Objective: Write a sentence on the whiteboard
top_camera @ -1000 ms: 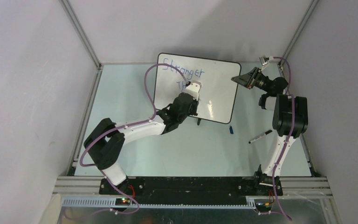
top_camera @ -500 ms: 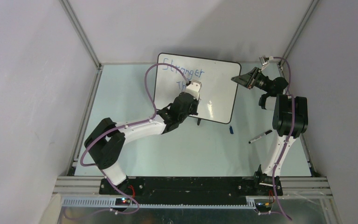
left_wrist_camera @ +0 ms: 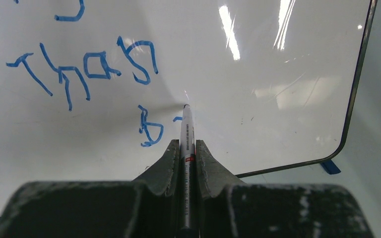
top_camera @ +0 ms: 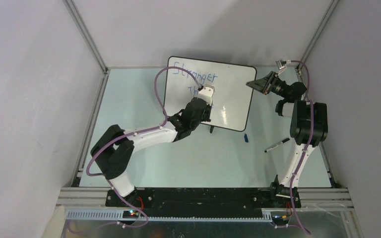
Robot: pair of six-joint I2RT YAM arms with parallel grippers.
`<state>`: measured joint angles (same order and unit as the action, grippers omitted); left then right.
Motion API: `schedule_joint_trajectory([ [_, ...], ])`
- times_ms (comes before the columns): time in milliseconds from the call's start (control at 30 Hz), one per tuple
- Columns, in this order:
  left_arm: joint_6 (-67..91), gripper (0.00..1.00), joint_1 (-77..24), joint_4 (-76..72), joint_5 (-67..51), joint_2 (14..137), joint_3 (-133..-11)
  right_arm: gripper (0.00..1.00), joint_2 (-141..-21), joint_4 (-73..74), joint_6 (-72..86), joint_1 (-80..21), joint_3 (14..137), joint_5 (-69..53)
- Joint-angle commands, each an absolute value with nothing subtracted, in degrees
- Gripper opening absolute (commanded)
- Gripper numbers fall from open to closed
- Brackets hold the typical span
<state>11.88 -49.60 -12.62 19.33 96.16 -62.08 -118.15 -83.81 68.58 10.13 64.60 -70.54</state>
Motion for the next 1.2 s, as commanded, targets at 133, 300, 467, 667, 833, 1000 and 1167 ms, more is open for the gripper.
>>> schedule_joint_trajectory([
  [133,10.4,0.0,-49.7,-12.8,20.9,97.5,-65.9,0.0,-113.8,-86.3,71.5,10.0,65.2,-70.1],
  [300,10.3,0.0,-49.7,-12.5,21.4,97.5,-65.9,0.0,-113.8,-86.3,71.5,10.0,65.1,-70.1],
  [467,9.9,0.0,-49.7,-12.0,22.3,97.0,-65.7,0.0,-113.8,-86.3,71.5,10.0,65.2,-70.1],
  [667,9.5,0.0,-49.7,-11.3,23.9,96.6,-65.3,0.0,-113.8,-86.3,71.5,10.0,65.2,-70.1],
  [833,9.4,0.0,-49.7,-11.0,24.4,96.3,-64.7,0.0,-113.8,-86.3,71.5,10.1,65.2,-70.1],
  [1000,9.5,0.0,-49.7,-10.9,24.8,95.7,-63.7,0.0,-113.8,-86.2,71.5,10.0,65.2,-70.1],
  [1167,9.6,0.0,-49.7,-11.1,24.3,94.9,-62.8,0.0,-113.8,-86.3,71.5,10.0,65.2,-70.1],
])
